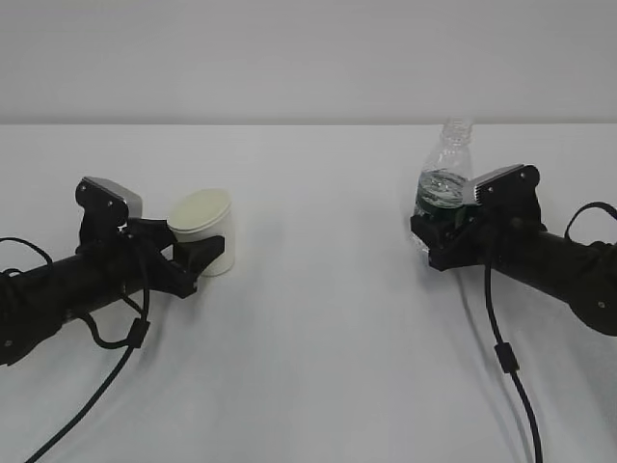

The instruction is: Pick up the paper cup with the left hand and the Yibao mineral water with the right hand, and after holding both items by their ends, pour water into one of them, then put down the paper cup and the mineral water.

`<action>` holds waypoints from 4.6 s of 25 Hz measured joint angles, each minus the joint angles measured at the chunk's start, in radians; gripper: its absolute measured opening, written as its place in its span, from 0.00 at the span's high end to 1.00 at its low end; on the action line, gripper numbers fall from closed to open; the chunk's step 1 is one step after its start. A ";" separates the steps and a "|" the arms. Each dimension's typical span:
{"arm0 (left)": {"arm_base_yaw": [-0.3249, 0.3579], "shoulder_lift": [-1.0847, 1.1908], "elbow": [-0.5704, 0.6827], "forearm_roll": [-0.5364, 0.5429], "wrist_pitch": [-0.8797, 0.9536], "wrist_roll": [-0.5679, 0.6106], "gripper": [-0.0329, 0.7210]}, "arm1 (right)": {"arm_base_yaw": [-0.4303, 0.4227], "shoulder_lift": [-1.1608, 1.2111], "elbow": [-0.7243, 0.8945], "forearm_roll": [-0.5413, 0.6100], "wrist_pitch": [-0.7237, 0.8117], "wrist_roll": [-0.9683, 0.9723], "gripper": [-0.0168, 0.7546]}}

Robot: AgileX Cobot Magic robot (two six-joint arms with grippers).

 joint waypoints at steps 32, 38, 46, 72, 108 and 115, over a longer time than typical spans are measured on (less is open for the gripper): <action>-0.120 -0.114 -0.042 0.366 0.031 -0.200 0.37 | 0.004 -0.325 0.002 -0.531 0.270 0.097 0.34; -0.149 -0.125 -0.096 0.433 0.084 -0.245 0.37 | 0.004 -0.366 0.003 -0.581 0.311 0.097 0.34; -0.186 -0.139 -0.192 0.499 0.140 -0.331 0.37 | 0.004 -0.420 0.003 -0.681 0.395 0.097 0.34; -0.209 -0.141 -0.220 0.608 0.163 -0.363 0.38 | 0.106 -0.478 -0.027 -0.748 0.719 -0.132 0.34; -0.210 -0.141 -0.220 0.658 0.158 -0.393 0.38 | 0.106 -0.483 -0.077 -1.010 0.750 -0.180 0.34; -0.210 -0.141 -0.220 0.676 0.151 -0.400 0.38 | 0.106 -0.483 -0.077 -1.056 0.750 -0.185 0.34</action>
